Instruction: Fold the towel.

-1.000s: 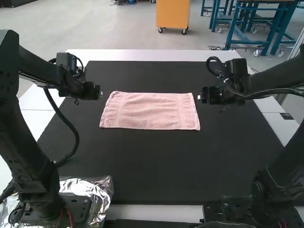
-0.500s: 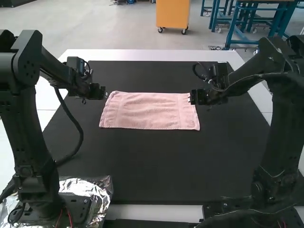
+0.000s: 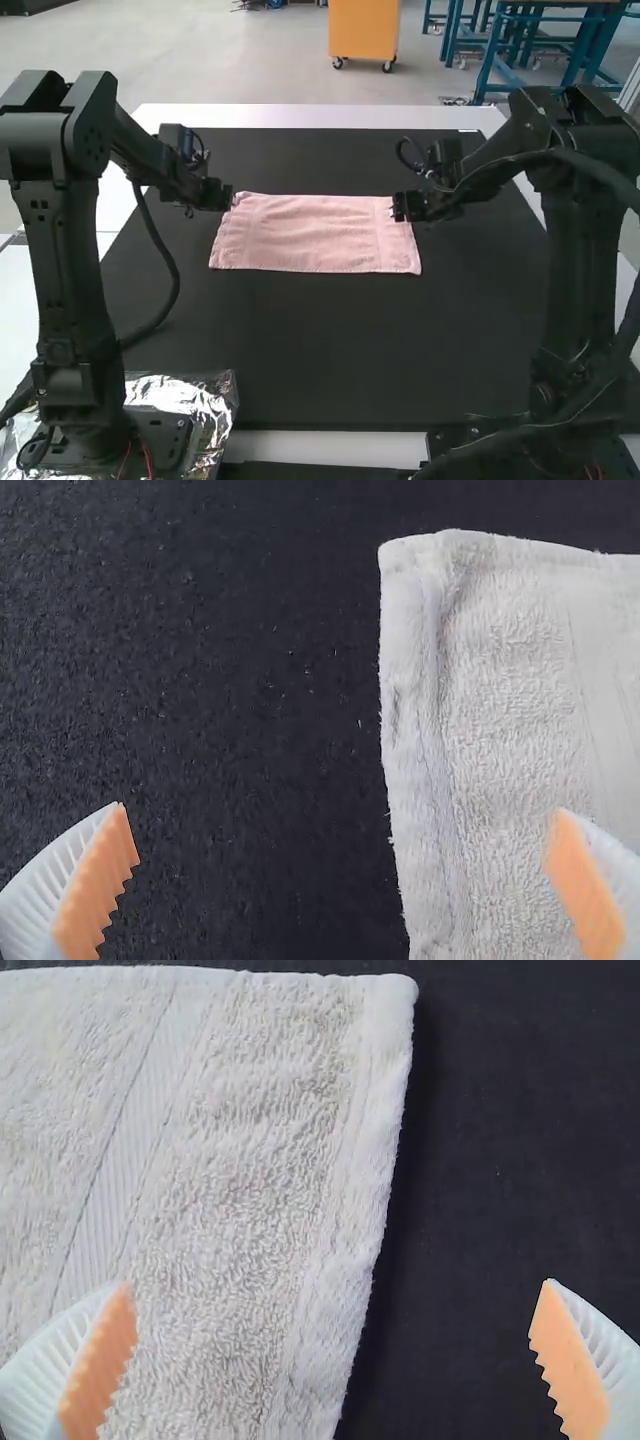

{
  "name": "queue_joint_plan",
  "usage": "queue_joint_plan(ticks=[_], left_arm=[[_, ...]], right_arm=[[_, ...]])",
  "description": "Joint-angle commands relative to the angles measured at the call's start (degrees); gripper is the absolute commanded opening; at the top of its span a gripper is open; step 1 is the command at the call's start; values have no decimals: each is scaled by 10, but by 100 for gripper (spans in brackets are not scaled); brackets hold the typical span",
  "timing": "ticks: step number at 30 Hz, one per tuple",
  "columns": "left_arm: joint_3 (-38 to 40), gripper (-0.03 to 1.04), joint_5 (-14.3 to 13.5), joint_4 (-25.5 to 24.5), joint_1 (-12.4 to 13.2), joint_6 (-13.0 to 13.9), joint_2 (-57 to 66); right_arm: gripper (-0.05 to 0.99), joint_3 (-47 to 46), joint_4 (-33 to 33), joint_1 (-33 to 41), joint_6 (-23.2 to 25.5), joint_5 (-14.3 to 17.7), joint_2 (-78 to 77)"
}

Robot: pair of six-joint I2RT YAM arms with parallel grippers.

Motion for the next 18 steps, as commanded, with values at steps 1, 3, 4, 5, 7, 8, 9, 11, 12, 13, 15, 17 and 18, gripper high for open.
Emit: queue_joint_plan(ticks=[1,3,4,5,7,8,9,11,12,13,15,17,18], left_arm=[[28,96,-15,-1,-15,11,9],[33,96,-21,0,-19,12,17],[36,96,-22,0,-21,11,21],[39,96,-23,-1,-22,11,24],[44,96,-24,-1,-26,11,32],[48,96,-25,-1,-28,11,36],[49,96,-25,-3,-29,11,40],[54,96,-27,-4,-30,10,48],[55,96,-30,-4,-30,10,52],[57,96,-31,-3,-30,10,55],[61,96,-37,0,-29,10,63],[65,96,-40,0,-29,10,71],[67,96,-41,0,-28,10,76]], right_arm=[[91,27,3,6,-7,6,13],[91,33,3,6,-7,7,20],[91,35,3,6,-8,7,22],[91,37,3,6,-8,7,26],[91,41,3,5,-8,7,31],[91,43,3,5,-8,7,34],[91,46,3,4,-8,7,36],[91,50,3,3,-8,7,43],[91,54,3,2,-8,7,47],[91,57,3,2,-8,7,49],[91,64,3,2,-8,7,55],[91,70,3,2,-8,7,62],[91,74,3,1,-8,7,65]])
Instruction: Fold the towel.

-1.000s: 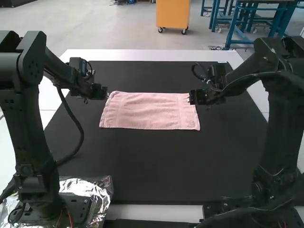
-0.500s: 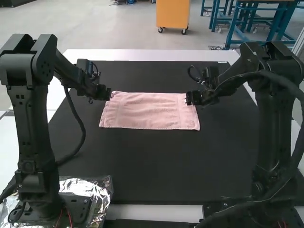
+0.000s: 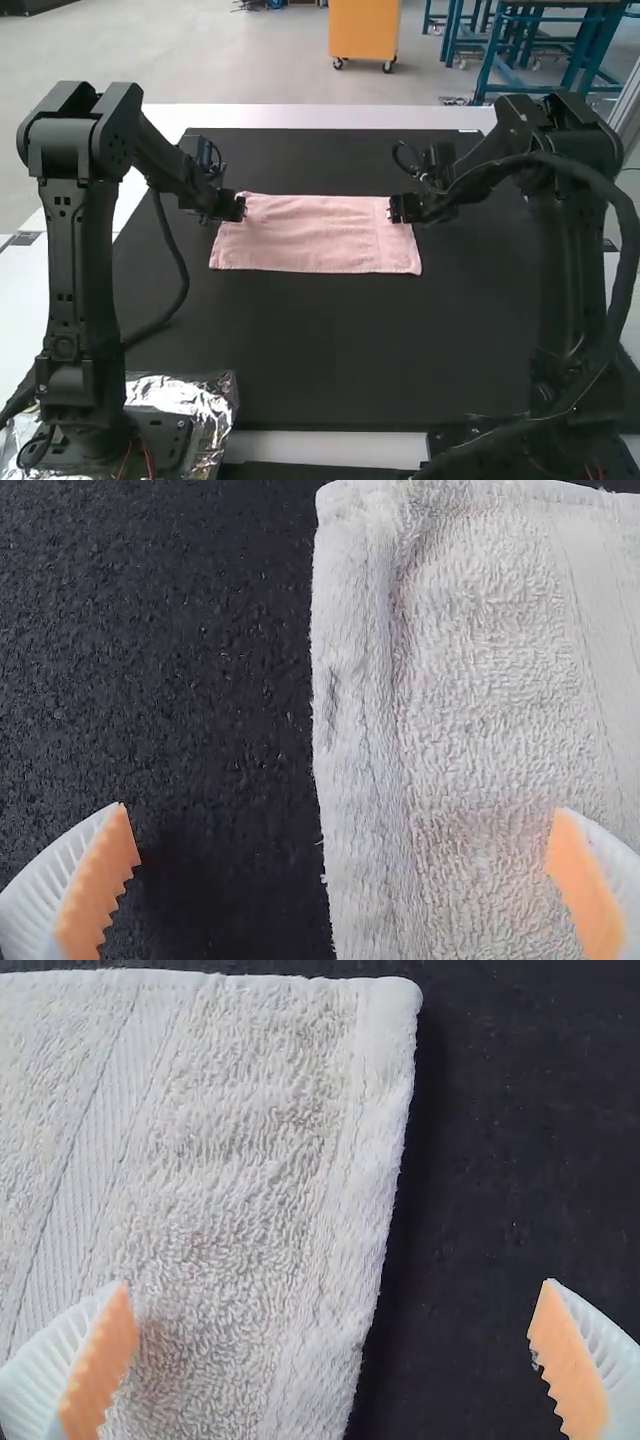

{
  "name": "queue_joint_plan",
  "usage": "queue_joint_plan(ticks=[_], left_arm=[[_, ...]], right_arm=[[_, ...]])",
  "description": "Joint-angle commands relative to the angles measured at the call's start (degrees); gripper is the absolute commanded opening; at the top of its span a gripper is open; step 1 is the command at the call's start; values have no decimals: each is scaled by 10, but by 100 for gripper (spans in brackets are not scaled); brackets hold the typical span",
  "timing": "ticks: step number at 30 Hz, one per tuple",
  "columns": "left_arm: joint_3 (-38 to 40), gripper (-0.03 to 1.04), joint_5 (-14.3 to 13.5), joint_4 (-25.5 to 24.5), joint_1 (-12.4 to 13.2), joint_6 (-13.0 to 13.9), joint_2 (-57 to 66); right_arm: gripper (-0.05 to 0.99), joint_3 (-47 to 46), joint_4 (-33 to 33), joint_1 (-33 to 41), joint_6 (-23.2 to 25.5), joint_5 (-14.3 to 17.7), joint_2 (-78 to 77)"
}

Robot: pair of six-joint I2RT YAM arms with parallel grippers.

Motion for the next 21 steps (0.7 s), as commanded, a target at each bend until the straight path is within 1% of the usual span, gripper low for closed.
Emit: queue_joint_plan(ticks=[1,9,11,13,15,16,17,18,19,20,21], left_arm=[[26,96,-14,3,1,6,9],[36,95,-29,3,2,5,33],[38,92,-30,3,2,5,35],[38,92,-30,3,2,4,38],[37,92,-30,2,3,3,39],[37,92,-30,2,2,3,40],[37,92,-30,2,2,2,41],[37,92,-30,2,2,2,41],[37,91,-30,0,1,2,41],[37,85,-30,-1,1,2,42],[38,77,-30,-1,1,2,44]], right_arm=[[91,24,3,1,-5,5,11],[91,31,-2,1,-5,10,18],[91,30,-5,1,-10,16,18],[91,29,-4,1,-12,24,19],[91,29,-5,0,-15,23,19],[91,30,-5,0,-9,21,19],[91,30,-6,0,-5,13,19],[91,29,-7,1,-5,12,19],[89,29,-8,2,-5,12,19],[80,26,-10,3,-6,8,18],[57,21,-11,3,-9,-7,17]])
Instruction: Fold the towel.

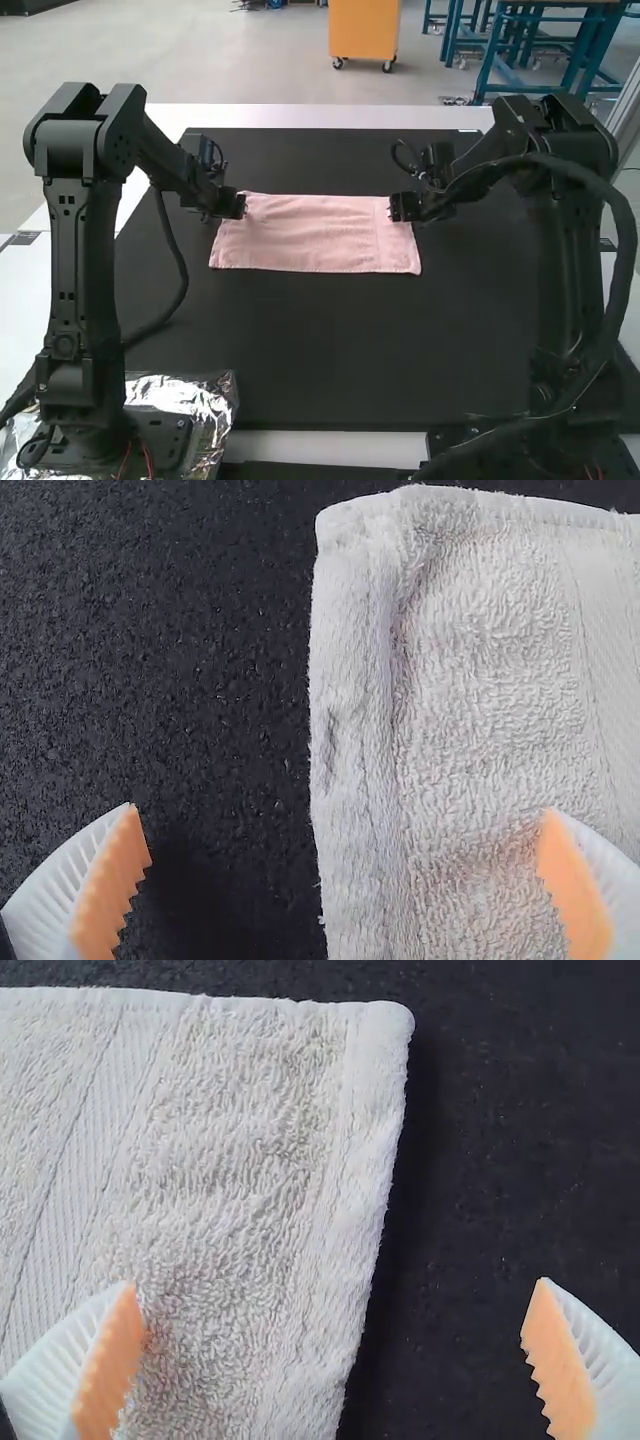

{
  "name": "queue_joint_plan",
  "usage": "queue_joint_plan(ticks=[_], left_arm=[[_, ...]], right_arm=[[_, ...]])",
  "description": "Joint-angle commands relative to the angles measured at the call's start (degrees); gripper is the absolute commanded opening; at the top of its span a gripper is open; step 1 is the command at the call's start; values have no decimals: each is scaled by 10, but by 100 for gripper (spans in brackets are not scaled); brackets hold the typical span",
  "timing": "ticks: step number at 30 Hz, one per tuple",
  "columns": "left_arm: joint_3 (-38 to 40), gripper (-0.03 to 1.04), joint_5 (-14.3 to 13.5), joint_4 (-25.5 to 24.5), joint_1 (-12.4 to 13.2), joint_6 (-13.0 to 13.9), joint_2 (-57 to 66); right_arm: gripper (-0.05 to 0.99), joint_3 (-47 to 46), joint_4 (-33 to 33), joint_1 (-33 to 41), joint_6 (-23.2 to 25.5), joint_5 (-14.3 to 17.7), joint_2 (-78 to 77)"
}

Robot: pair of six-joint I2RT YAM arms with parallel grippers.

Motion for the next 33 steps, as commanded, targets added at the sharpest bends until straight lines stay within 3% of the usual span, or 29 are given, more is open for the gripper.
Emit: queue_joint_plan(ticks=[1,2,3,5,8,18,26,33], left_arm=[[16,59,-29,0,2,3,31],[14,32,-27,3,2,2,32],[12,5,-27,12,2,2,32],[9,2,-20,14,3,2,32],[9,2,13,15,3,2,27],[7,2,33,15,10,1,-17],[-2,2,81,-4,11,2,-51],[-27,2,104,-6,17,2,-91]], right_arm=[[12,-5,-1,3,-4,-30,2],[0,-12,9,2,-10,-29,-1],[-3,-18,13,0,-8,-37,-5],[-3,-24,14,-2,1,-44,-12],[-3,-29,18,-2,1,-43,-18],[-3,-30,17,-7,3,-52,-67],[-3,-44,10,-30,5,-74,-100],[-3,-74,3,-50,5,-99,-126]])
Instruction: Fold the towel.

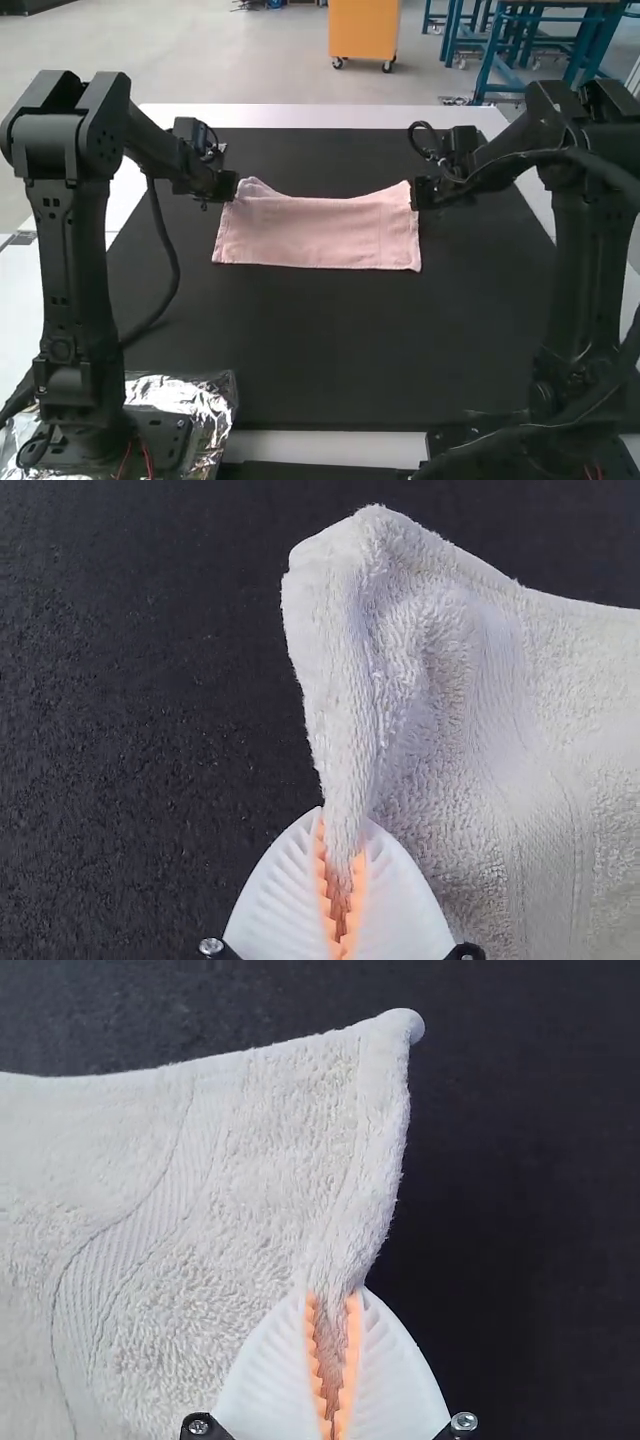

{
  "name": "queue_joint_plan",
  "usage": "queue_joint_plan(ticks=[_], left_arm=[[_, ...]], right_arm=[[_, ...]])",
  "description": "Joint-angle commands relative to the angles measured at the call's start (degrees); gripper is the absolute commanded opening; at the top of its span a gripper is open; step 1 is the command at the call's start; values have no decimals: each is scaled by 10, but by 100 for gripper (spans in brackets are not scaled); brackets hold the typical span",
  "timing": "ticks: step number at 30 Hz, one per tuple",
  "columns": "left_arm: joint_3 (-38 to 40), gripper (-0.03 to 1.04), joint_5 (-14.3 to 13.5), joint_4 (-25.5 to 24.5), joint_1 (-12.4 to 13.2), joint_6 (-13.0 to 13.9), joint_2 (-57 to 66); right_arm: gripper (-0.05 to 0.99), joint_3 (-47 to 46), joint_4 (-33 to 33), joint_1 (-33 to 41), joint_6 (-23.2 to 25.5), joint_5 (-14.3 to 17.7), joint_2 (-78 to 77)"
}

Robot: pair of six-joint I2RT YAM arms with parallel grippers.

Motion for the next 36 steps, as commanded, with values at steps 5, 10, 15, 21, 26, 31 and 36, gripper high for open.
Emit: queue_joint_plan(ticks=[5,10,15,21,26,31,36], left_arm=[[-34,2,17,0,16,3,-52],[-68,2,19,-2,16,2,-81],[-97,2,19,-5,15,2,-111],[-131,2,19,-8,16,1,-144],[-163,2,20,-11,16,-8,-173],[-201,2,20,-11,15,-14,-198],[-242,2,20,-6,15,-16,-224]], right_arm=[[-3,-27,-13,-28,3,-33,-53],[-3,-55,-20,-29,3,-48,-86],[-3,-87,-25,-29,5,-59,-121],[-3,-124,-34,-29,8,-71,-157],[-3,-156,-41,-27,15,-80,-186],[-3,-183,-54,-25,16,-84,-208],[-3,-212,-60,-23,17,-90,-226]])
